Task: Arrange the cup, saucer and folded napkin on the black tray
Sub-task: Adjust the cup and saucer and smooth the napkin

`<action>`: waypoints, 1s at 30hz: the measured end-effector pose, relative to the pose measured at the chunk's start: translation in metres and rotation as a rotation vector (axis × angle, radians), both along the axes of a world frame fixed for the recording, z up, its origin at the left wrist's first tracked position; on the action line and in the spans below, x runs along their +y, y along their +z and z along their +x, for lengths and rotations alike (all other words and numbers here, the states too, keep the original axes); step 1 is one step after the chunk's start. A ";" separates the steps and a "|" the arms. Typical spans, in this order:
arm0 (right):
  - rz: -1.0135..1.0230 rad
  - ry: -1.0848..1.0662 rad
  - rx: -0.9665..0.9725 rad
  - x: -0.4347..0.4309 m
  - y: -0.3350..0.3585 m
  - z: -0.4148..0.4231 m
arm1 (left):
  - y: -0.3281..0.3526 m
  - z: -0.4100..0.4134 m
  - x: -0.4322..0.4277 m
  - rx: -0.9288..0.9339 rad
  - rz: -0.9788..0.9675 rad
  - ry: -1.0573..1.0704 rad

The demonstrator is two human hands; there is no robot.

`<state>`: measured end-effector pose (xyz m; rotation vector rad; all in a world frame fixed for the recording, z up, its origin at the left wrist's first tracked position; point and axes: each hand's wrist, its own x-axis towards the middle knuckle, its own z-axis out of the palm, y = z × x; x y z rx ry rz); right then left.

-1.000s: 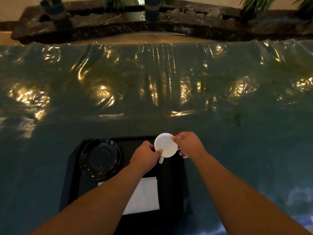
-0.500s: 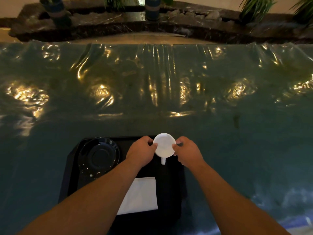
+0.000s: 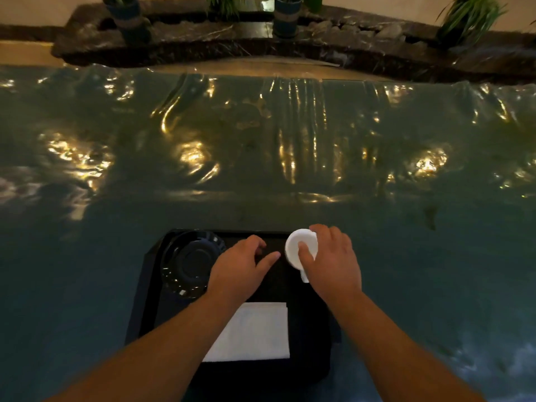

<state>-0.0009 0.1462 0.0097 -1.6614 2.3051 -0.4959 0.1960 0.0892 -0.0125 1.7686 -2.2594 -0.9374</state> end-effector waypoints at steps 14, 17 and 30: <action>0.286 0.692 0.077 -0.024 -0.047 0.160 | -0.018 0.174 0.004 -0.428 -0.111 -0.235; 0.318 0.699 0.113 -0.025 -0.054 0.161 | -0.024 0.175 0.004 -0.418 -0.096 -0.254; 0.364 0.630 0.130 -0.019 -0.053 0.133 | -0.020 0.139 -0.004 -0.453 -0.055 -0.310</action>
